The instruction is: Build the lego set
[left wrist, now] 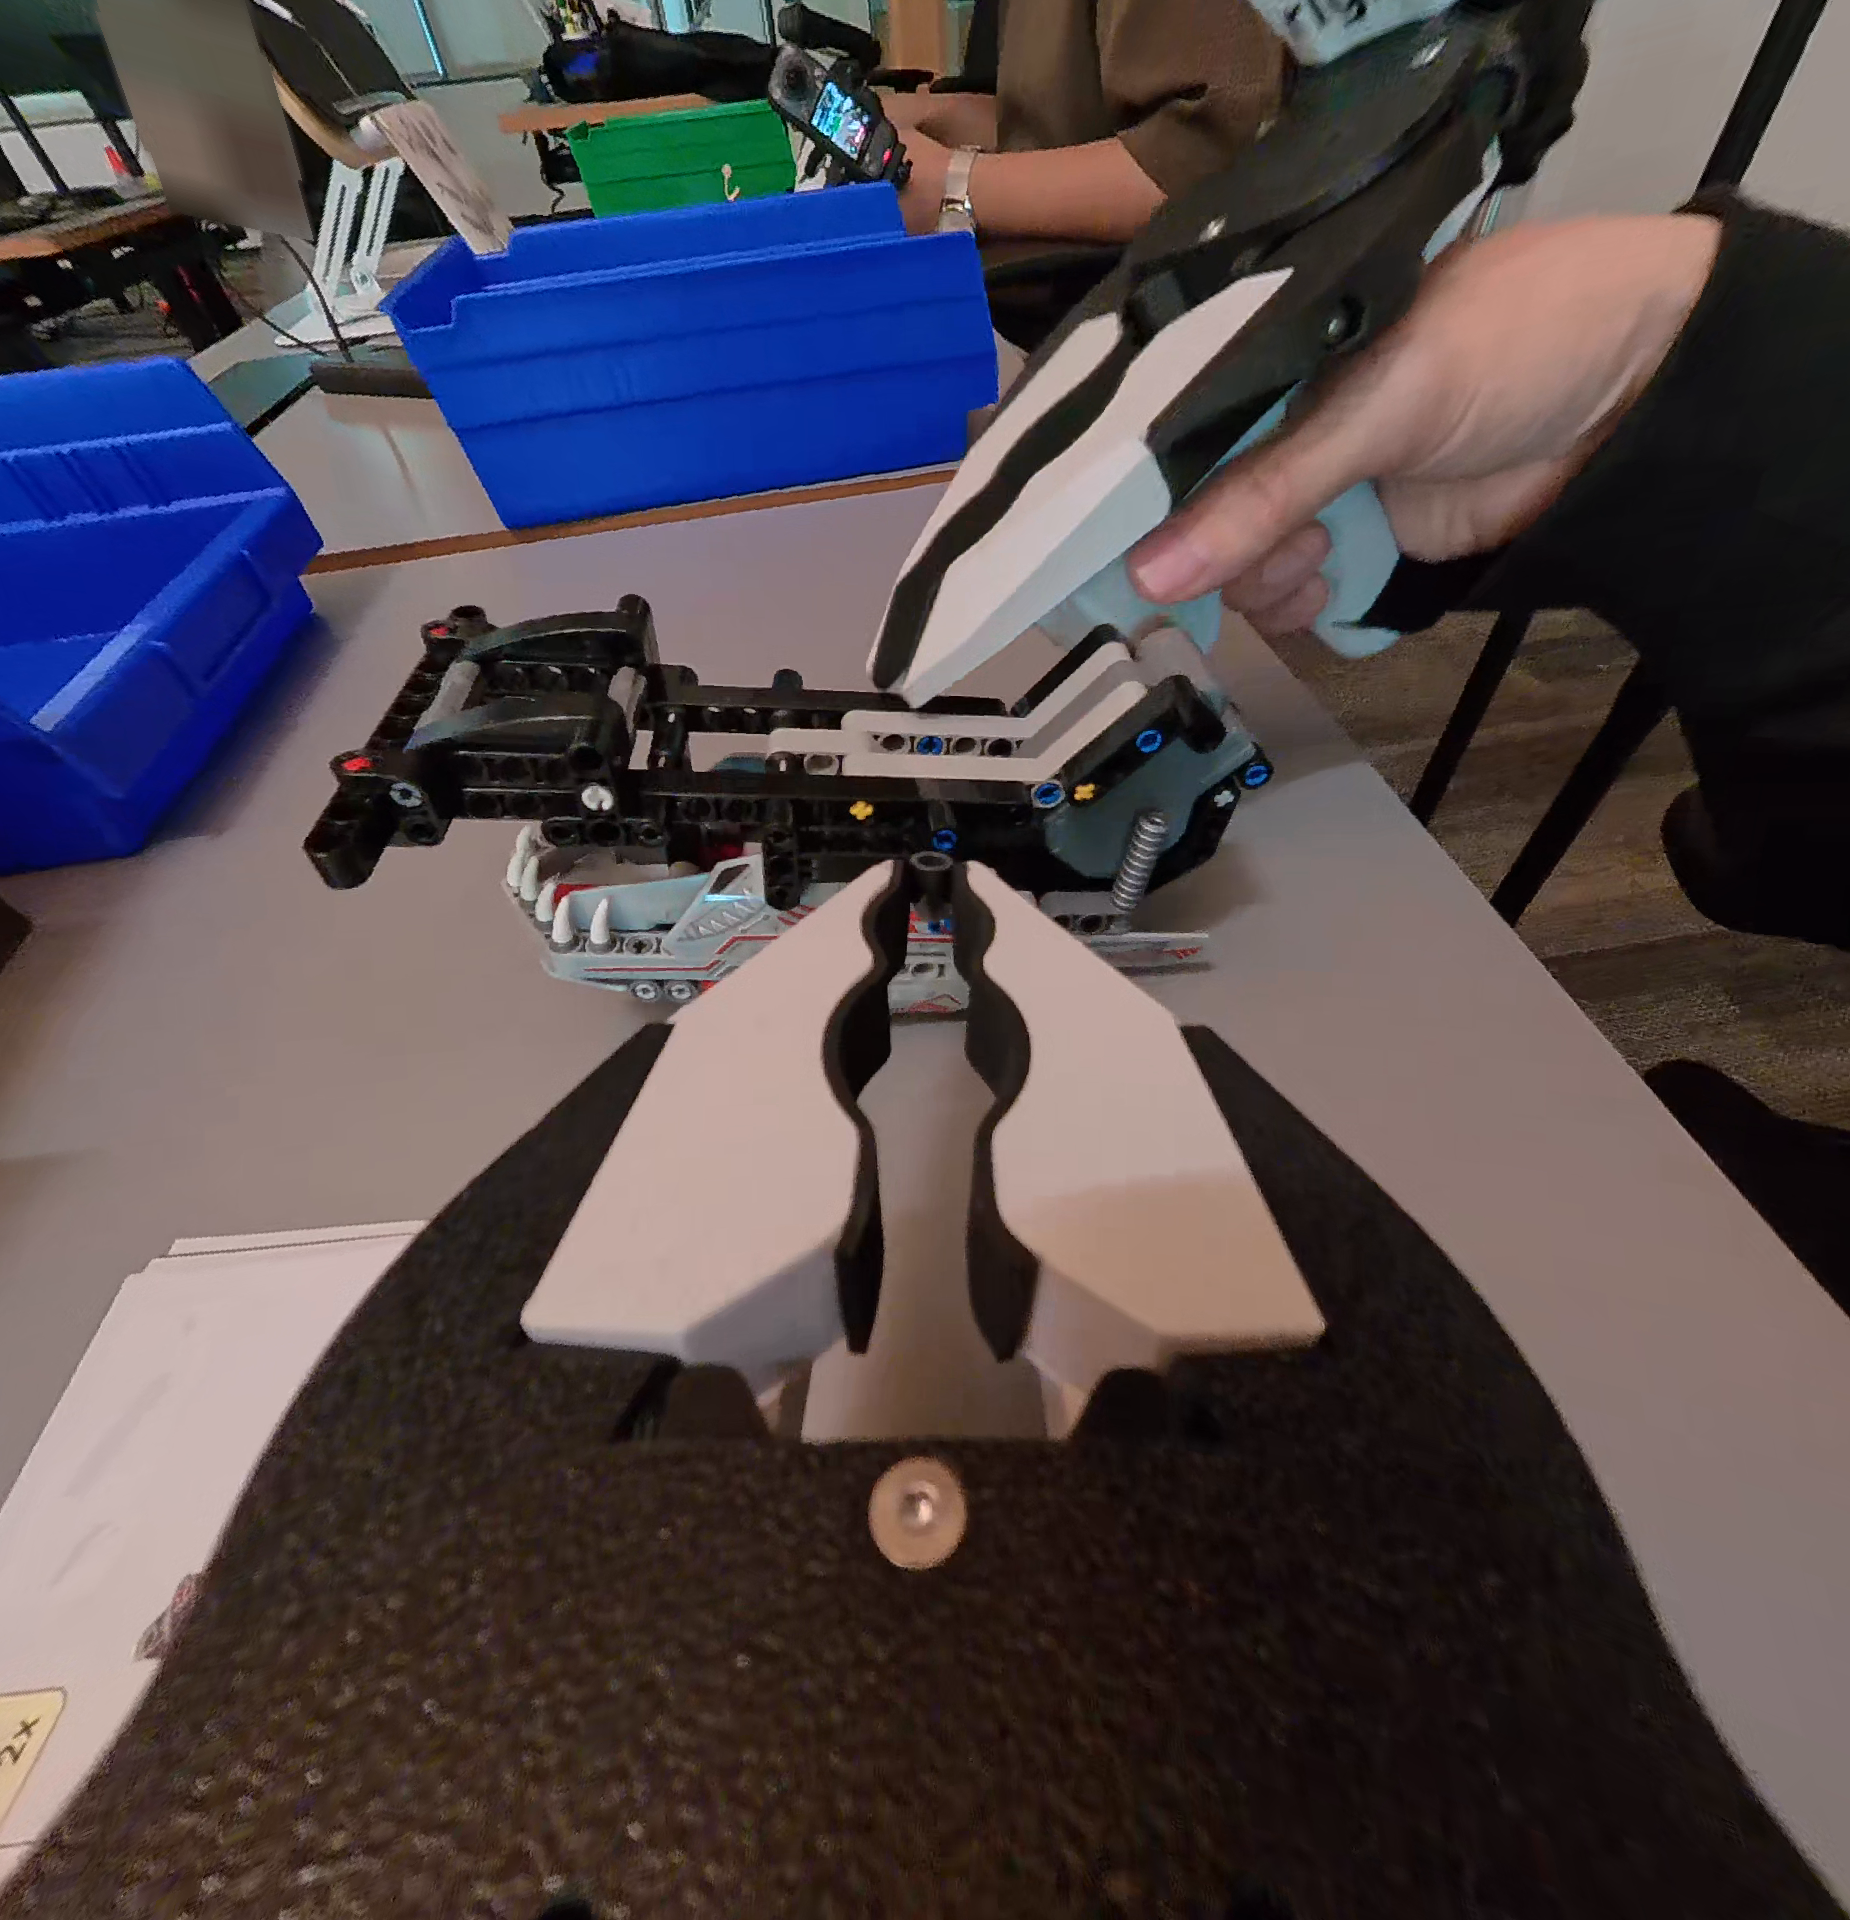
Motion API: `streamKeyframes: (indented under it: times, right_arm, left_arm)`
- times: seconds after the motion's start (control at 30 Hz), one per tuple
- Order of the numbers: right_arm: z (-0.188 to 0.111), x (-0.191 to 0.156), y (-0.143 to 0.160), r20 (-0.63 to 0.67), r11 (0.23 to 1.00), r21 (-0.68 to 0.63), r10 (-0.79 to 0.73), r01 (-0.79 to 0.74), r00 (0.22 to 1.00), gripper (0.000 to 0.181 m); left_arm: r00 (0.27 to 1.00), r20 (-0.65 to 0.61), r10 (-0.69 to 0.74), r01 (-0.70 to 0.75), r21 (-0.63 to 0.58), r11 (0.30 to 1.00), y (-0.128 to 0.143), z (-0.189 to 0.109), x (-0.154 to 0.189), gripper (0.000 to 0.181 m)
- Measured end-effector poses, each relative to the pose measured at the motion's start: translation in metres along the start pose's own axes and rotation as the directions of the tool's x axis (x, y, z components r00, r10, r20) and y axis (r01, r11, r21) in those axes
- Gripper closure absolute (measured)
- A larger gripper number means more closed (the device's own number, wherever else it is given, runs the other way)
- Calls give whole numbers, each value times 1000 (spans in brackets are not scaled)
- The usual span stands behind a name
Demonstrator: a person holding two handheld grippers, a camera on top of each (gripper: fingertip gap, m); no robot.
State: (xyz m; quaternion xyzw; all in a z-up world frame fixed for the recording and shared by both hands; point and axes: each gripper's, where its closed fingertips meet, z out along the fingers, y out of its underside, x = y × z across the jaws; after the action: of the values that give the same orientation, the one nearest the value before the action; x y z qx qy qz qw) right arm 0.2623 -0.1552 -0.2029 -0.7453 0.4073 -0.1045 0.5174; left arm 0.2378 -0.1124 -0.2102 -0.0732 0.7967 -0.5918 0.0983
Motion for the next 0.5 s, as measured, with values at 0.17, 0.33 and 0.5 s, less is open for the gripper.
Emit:
streamKeyframes:
  times: [0.17,0.33,0.5]
  right_arm:
    - [-17,0,-6,-82,990,-34,-136,133,987,154]
    - [-25,-4,-19,-103,983,-3,-186,186,977,153]
    - [-25,-4,-15,-107,976,-20,-217,216,970,153]
  left_arm:
    - [997,7,76,-74,-121,990,20,-7,6,176]
    - [991,-54,120,-131,-308,942,52,-9,18,176]
    - [993,-81,90,-114,-372,921,63,-12,23,176]
